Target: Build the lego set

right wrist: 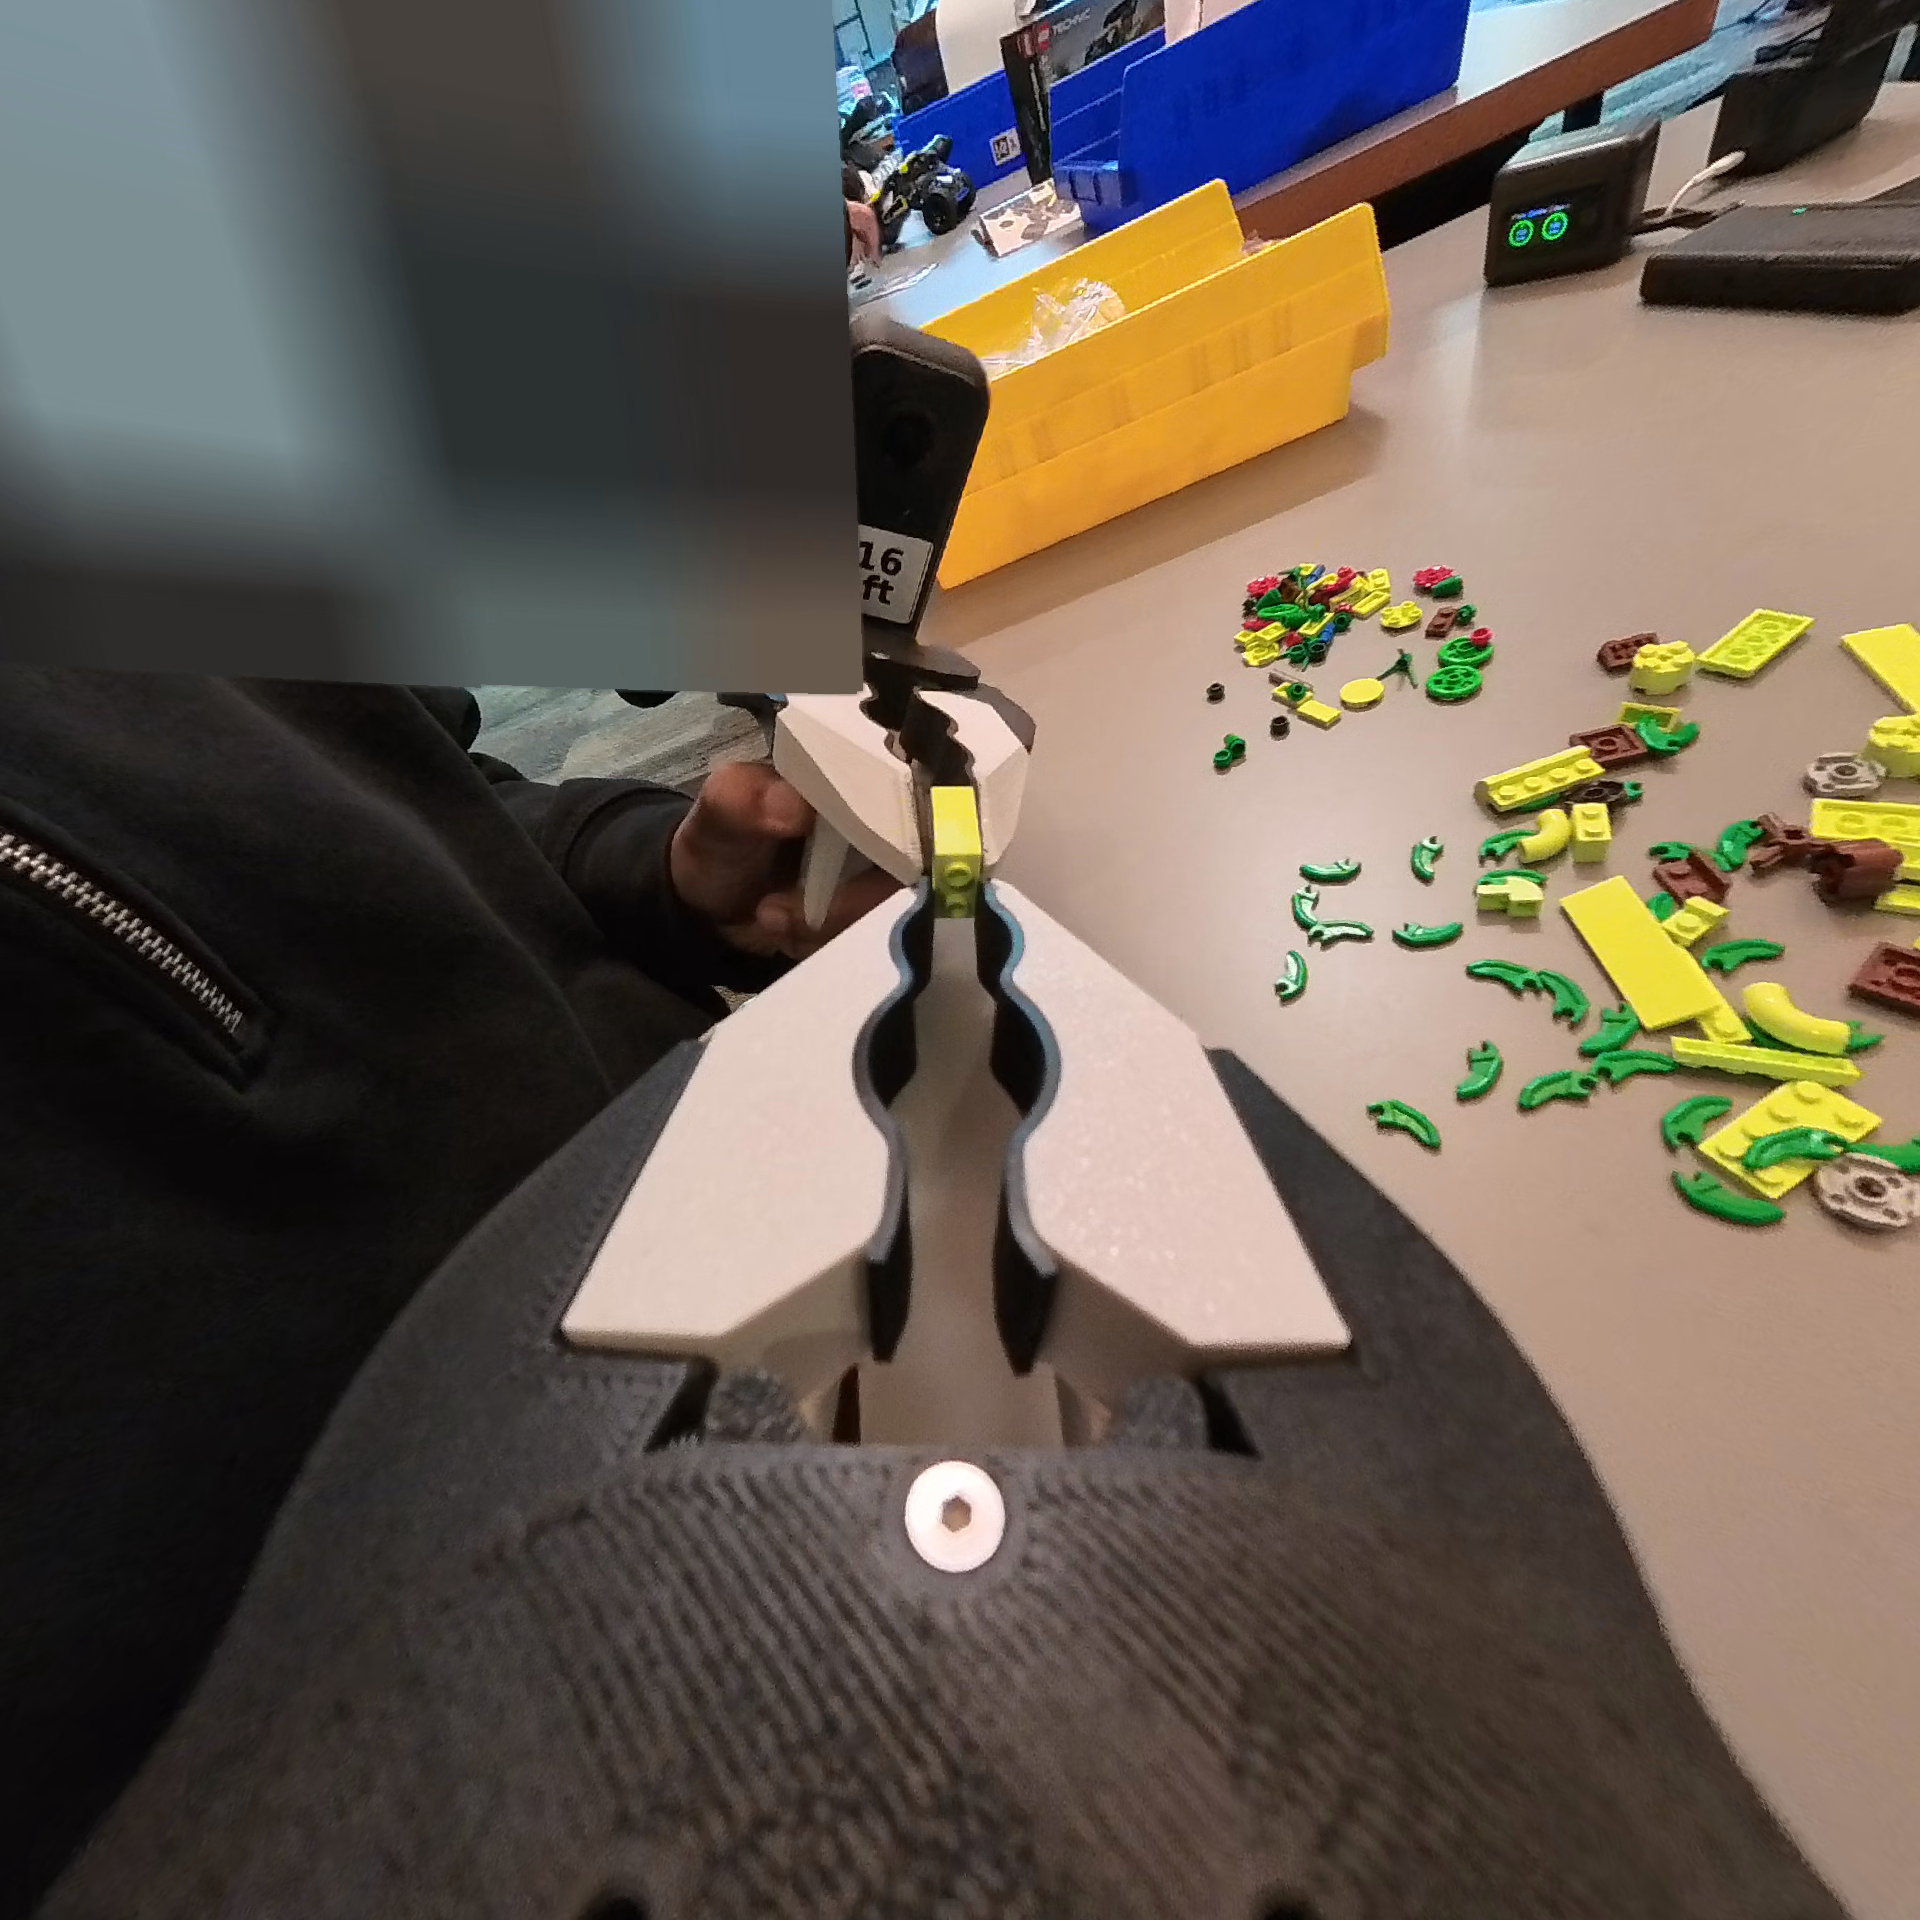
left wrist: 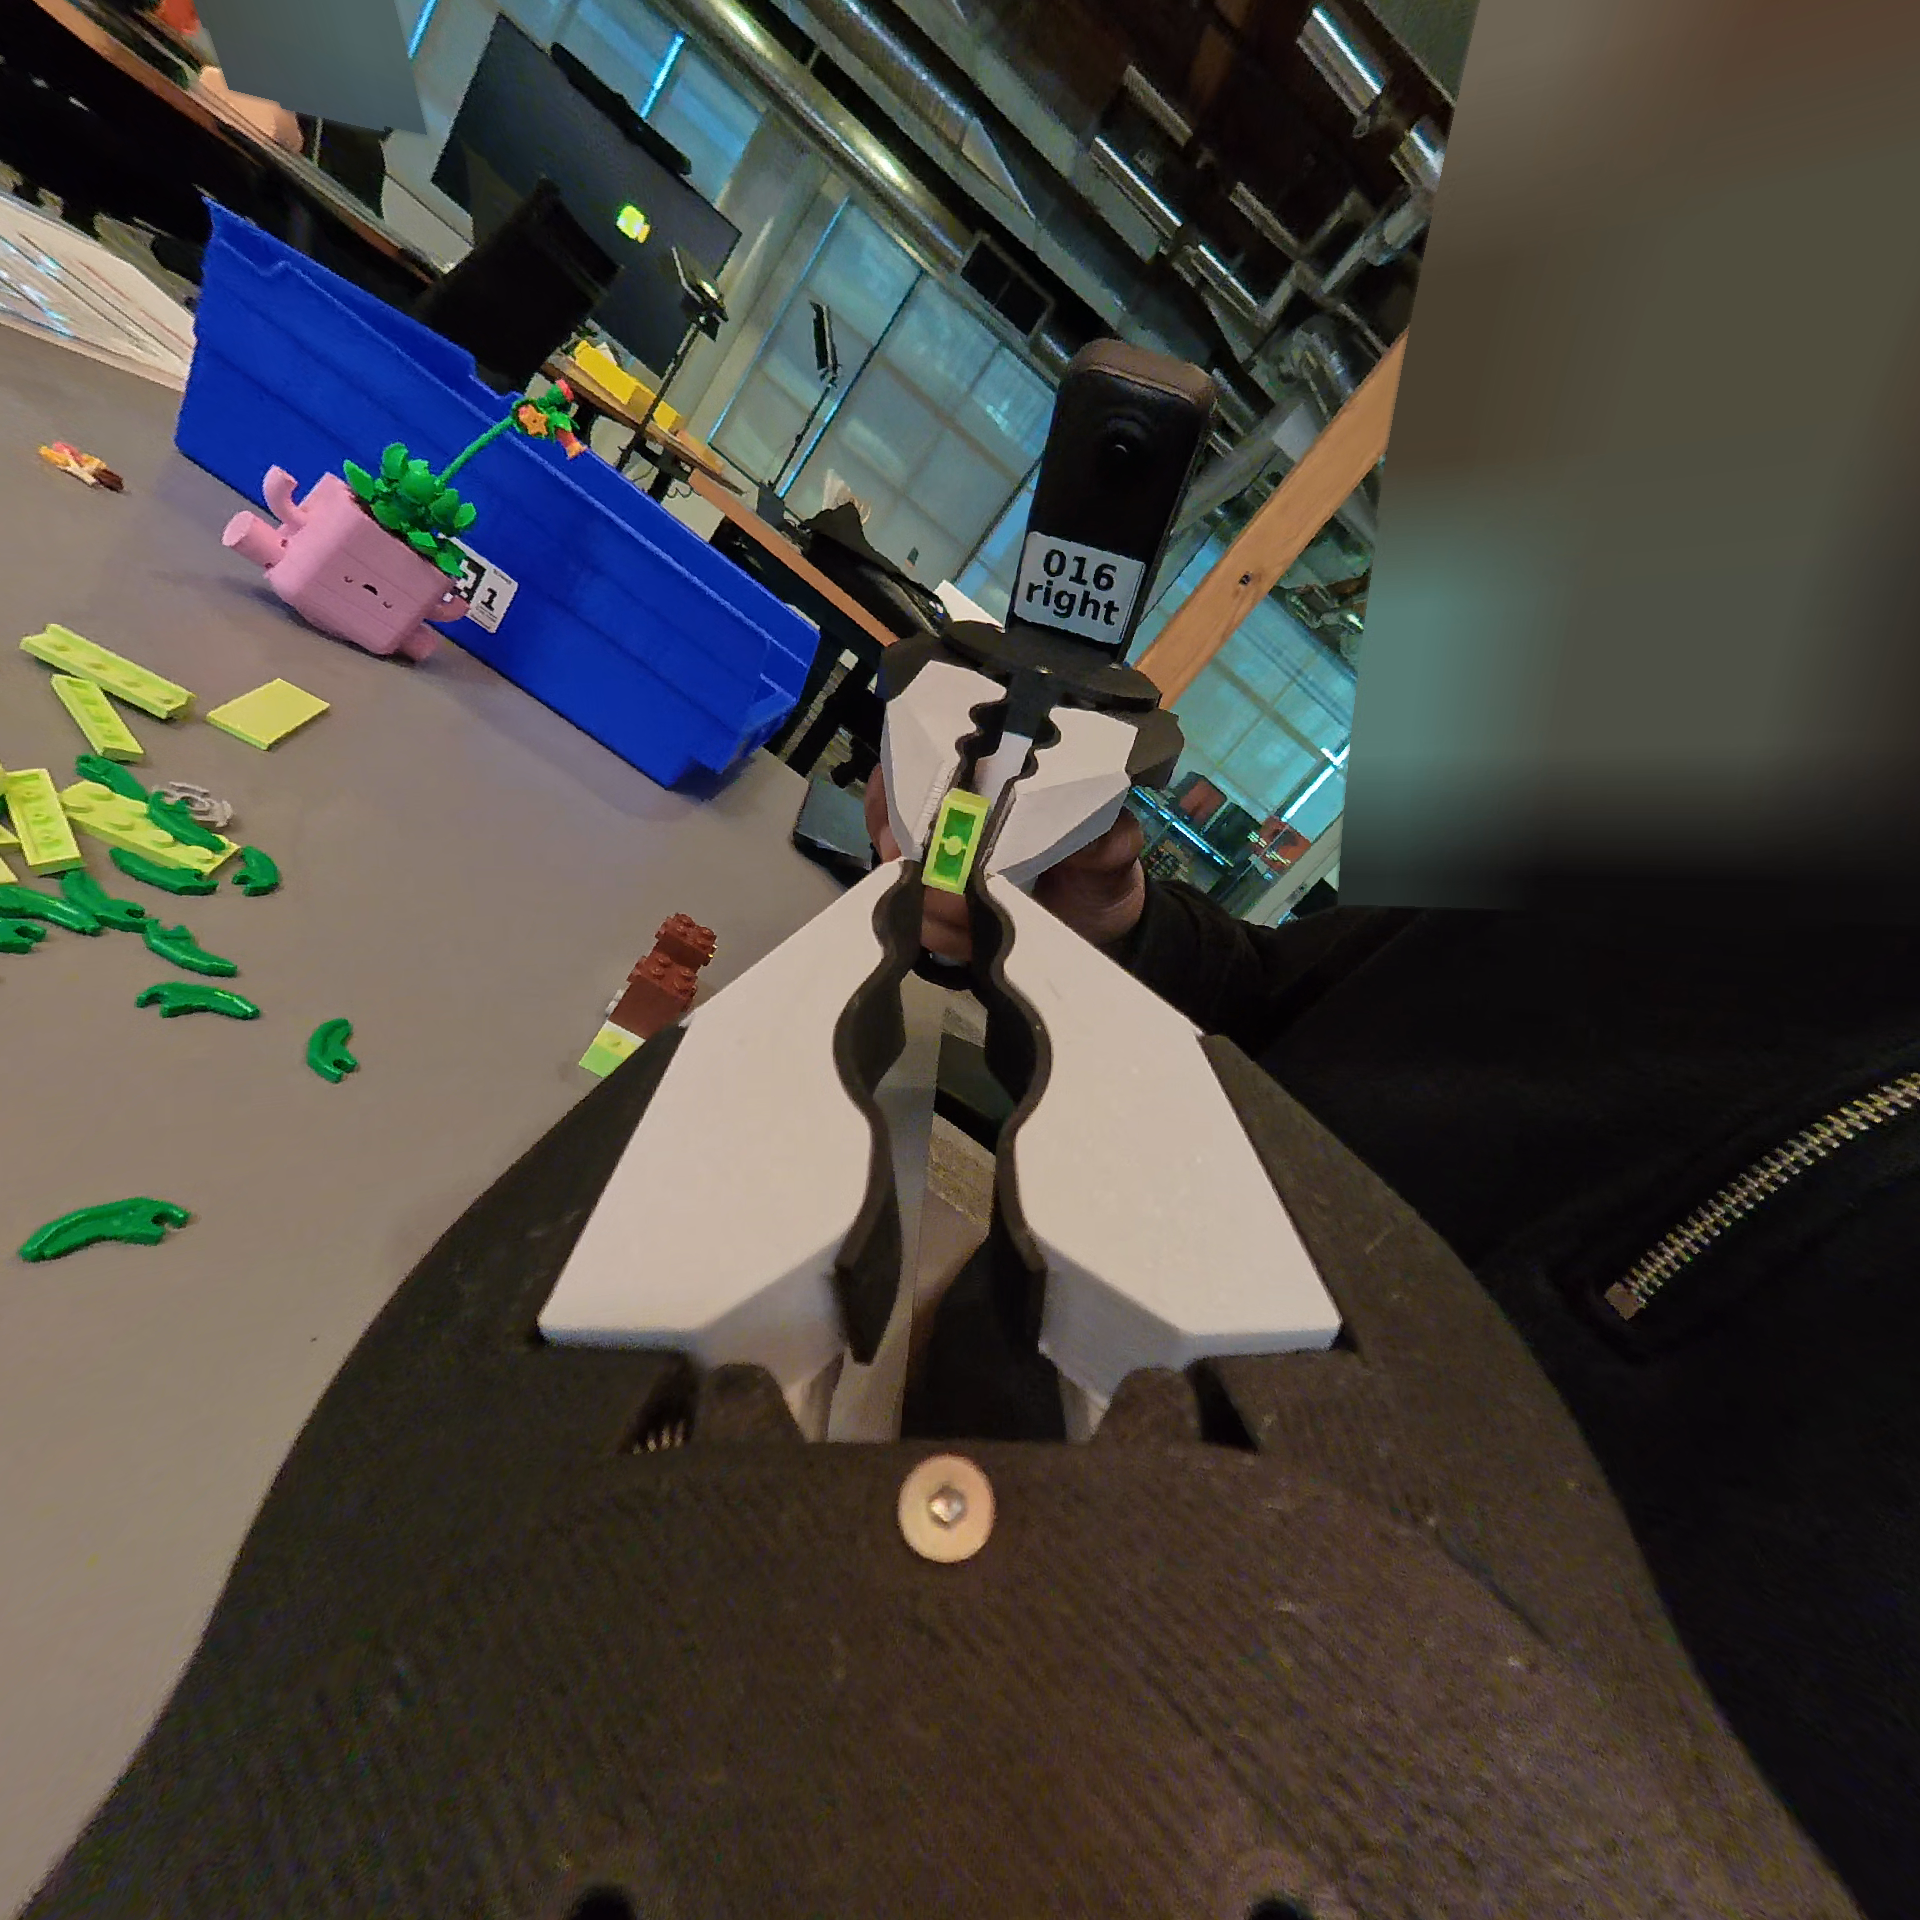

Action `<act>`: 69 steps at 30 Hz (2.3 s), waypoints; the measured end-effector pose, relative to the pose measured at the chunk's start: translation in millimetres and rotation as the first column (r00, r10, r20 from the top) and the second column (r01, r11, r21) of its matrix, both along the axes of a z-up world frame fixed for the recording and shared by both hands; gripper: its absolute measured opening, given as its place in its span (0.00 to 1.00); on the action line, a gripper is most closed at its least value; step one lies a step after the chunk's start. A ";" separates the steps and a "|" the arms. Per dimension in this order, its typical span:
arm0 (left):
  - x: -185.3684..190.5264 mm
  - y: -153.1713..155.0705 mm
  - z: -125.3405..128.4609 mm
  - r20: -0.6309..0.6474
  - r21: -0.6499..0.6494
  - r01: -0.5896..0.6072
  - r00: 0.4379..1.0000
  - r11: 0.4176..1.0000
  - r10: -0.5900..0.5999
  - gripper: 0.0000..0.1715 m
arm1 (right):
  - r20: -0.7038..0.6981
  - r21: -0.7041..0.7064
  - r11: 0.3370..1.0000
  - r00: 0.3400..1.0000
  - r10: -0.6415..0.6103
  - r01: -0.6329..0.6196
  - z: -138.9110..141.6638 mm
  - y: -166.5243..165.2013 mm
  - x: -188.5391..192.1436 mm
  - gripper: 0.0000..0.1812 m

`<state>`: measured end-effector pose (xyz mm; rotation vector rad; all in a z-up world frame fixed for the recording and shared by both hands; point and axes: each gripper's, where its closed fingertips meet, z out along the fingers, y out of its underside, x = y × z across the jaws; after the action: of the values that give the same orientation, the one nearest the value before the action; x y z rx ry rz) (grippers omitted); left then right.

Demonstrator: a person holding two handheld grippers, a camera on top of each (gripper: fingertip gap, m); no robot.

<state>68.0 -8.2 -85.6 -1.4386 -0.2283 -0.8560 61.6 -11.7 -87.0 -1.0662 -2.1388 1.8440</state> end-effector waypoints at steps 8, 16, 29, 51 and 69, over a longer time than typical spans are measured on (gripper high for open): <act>-0.2 4.6 -7.0 -0.004 -0.057 -0.035 0.999 0.998 0.035 0.04 | 0.021 -0.017 0.999 0.999 -0.029 0.030 -6.9 4.6 -1.1 0.03; -1.5 5.8 -10.1 -0.017 -0.075 -0.054 0.998 0.996 0.053 0.04 | 0.051 -0.014 0.998 0.997 -0.057 0.057 -10.0 5.8 -2.9 0.03; 0.2 1.7 -2.7 -0.008 0.010 -0.008 1.000 1.000 0.008 0.06 | 0.062 -0.047 0.999 0.998 -0.019 0.022 -9.2 -1.5 0.1 0.03; -1.4 4.0 2.3 0.363 0.062 0.107 0.924 0.992 -0.122 0.04 | -0.651 0.511 0.783 0.755 0.082 0.355 3.0 4.1 -2.4 0.07; -35.3 2.9 -28.2 -0.179 -0.177 -0.226 0.964 0.958 0.194 0.23 | 0.327 0.849 0.479 0.934 -0.145 -0.223 -106.6 161.3 -22.8 0.08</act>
<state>32.6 -5.3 -113.7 -1.6255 -0.3451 -0.5519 38.8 149.6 -193.6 -1.0673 -2.7499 0.2679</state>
